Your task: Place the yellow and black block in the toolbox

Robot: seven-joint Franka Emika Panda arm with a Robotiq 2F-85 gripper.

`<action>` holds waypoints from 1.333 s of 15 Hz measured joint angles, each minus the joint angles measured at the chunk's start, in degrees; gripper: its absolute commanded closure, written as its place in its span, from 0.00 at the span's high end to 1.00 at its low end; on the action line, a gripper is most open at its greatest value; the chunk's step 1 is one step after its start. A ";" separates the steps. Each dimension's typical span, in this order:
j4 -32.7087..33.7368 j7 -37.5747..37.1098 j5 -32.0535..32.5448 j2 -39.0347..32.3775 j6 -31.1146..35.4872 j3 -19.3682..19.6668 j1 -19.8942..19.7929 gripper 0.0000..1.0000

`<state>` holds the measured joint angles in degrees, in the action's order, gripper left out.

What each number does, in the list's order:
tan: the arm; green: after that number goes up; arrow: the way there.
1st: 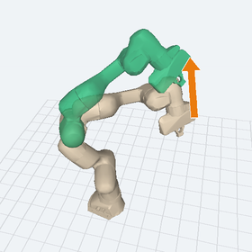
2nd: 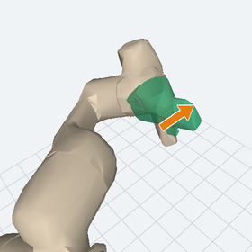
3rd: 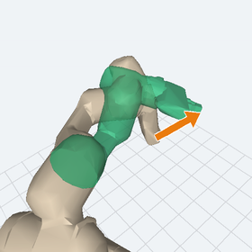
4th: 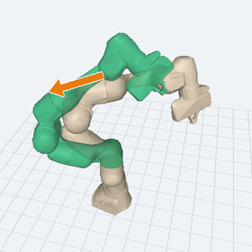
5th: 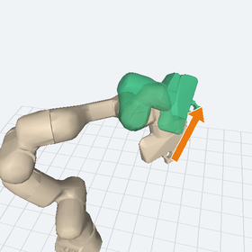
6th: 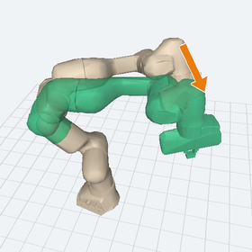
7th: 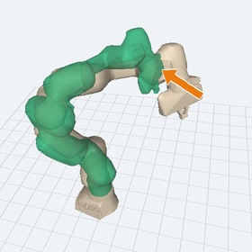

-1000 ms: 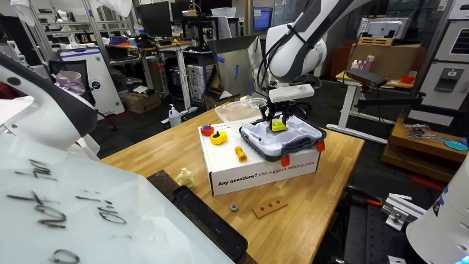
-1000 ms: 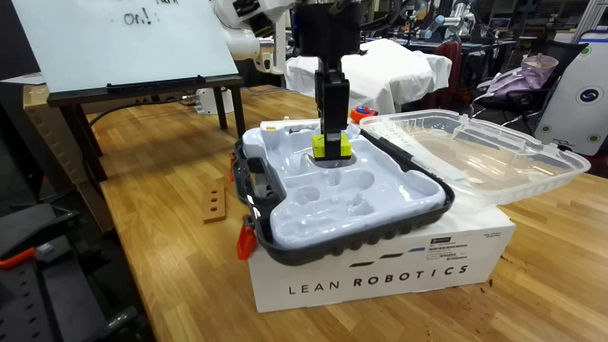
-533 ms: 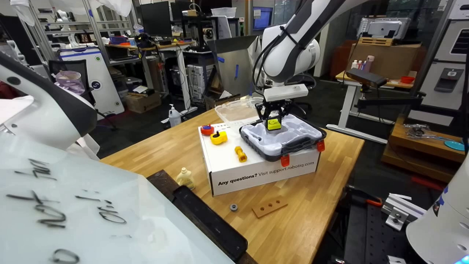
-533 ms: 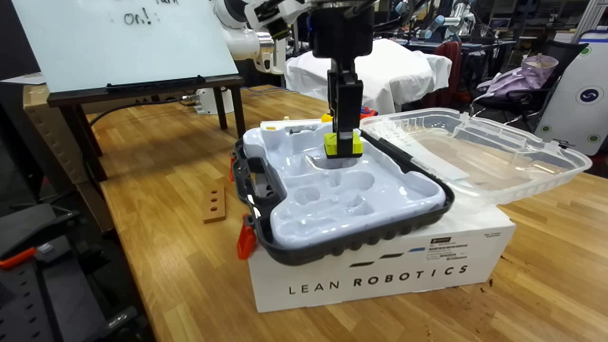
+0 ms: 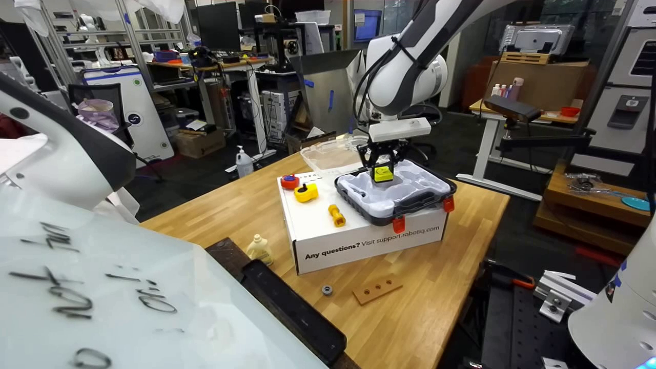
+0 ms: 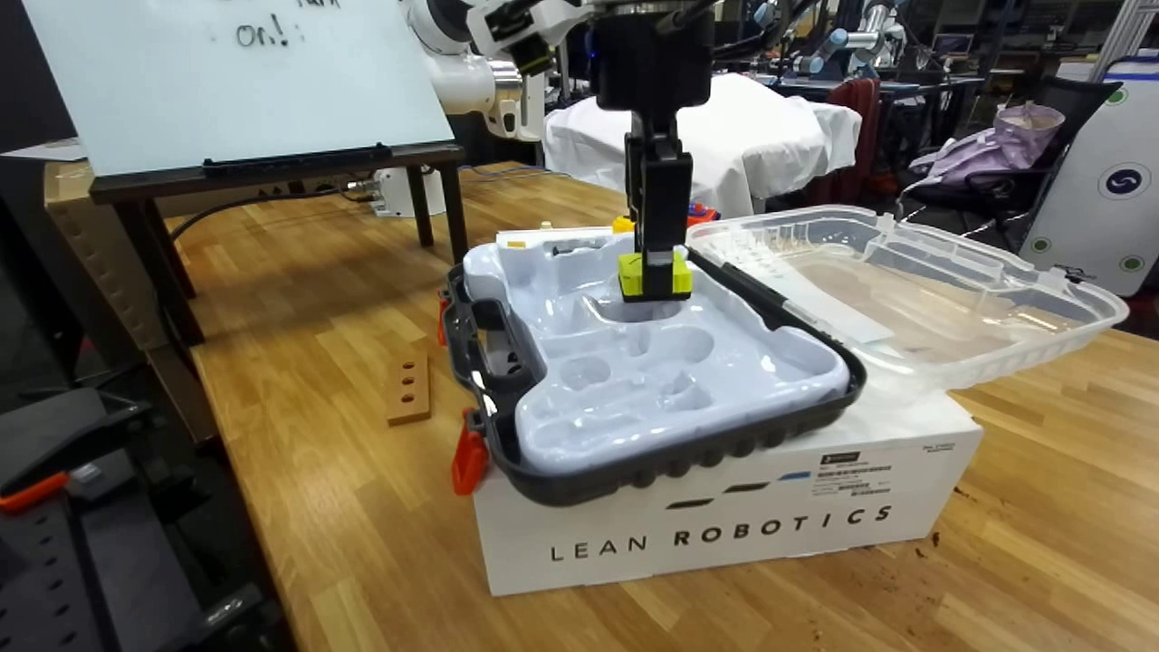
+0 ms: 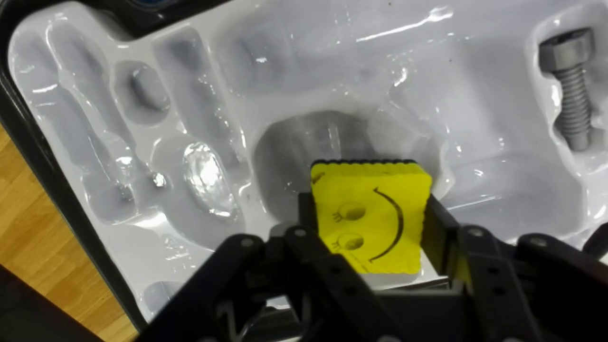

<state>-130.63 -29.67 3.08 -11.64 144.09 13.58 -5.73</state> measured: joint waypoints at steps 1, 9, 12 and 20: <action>-0.01 0.00 0.00 0.00 -0.01 0.00 0.02 0.84; -0.16 -1.20 0.00 -0.79 -0.02 -0.27 0.82 1.00; -0.61 -2.09 0.00 -0.28 0.02 -0.72 1.80 1.00; -9.42 -6.42 3.20 13.37 0.05 -2.34 3.79 1.00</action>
<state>-140.05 -36.10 6.28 1.73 144.14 11.25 -1.94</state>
